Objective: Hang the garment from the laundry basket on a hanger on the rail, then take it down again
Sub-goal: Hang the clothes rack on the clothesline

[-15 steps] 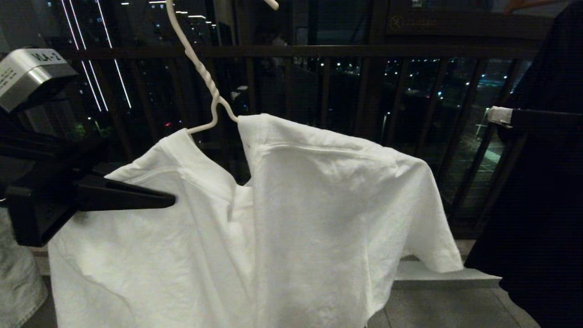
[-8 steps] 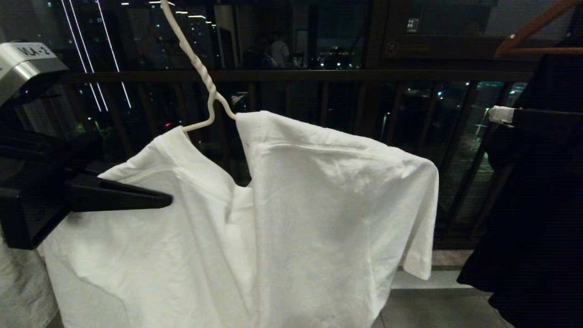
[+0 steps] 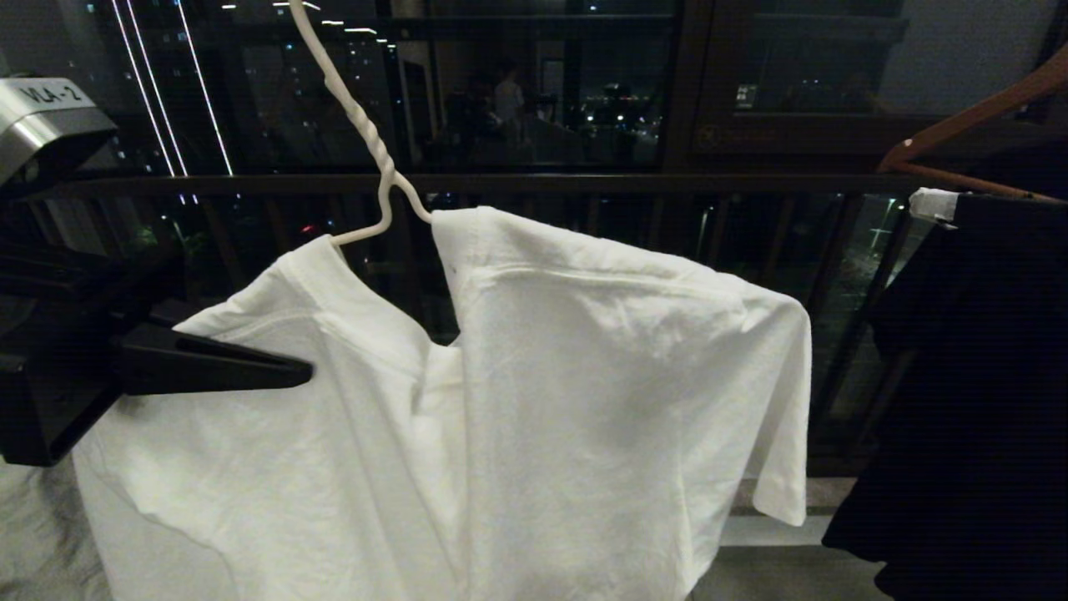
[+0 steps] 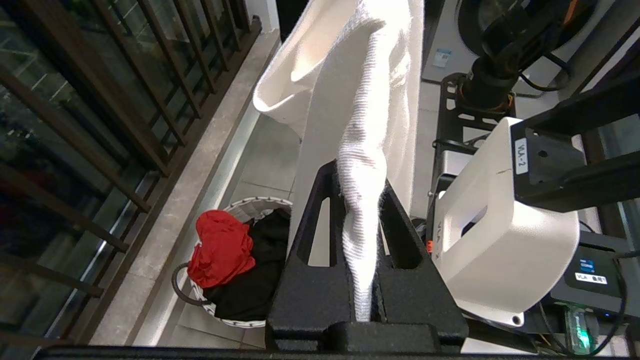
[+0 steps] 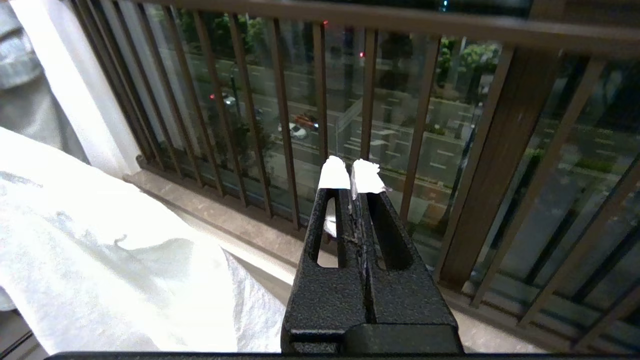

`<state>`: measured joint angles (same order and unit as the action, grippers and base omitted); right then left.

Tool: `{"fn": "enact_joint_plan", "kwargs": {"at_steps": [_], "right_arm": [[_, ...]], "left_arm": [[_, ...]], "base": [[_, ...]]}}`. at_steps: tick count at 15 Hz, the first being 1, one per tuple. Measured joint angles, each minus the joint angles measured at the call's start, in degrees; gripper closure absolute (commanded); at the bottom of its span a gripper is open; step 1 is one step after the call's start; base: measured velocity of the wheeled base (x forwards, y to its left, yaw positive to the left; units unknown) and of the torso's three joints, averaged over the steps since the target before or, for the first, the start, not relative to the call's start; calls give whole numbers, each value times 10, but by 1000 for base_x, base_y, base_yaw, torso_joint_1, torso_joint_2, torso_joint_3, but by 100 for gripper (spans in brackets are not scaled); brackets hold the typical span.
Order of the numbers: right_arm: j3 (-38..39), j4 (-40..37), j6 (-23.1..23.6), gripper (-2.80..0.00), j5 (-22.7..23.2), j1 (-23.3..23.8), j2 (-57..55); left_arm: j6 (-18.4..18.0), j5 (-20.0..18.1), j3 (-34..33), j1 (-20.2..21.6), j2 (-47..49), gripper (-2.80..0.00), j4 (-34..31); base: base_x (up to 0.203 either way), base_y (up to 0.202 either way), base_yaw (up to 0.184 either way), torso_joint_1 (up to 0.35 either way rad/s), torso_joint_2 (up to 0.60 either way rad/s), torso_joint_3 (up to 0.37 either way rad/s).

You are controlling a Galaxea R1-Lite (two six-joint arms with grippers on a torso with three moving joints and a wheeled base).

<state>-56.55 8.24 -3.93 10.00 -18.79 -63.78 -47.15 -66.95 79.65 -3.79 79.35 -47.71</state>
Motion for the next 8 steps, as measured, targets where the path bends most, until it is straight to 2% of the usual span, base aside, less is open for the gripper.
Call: {"fn": "enact_joint_plan", "kwargs": {"at_steps": [6, 8], "right_arm": [[1, -1, 3, 0, 0, 0, 5], [1, -1, 3, 0, 0, 0, 6]], "left_arm": [[0, 0, -7, -1, -6, 0, 0], [0, 0, -7, -1, -6, 0, 0]], "base": [[0, 0, 0, 268, -594, -328], [0, 0, 0, 218, -458, -245]]}}
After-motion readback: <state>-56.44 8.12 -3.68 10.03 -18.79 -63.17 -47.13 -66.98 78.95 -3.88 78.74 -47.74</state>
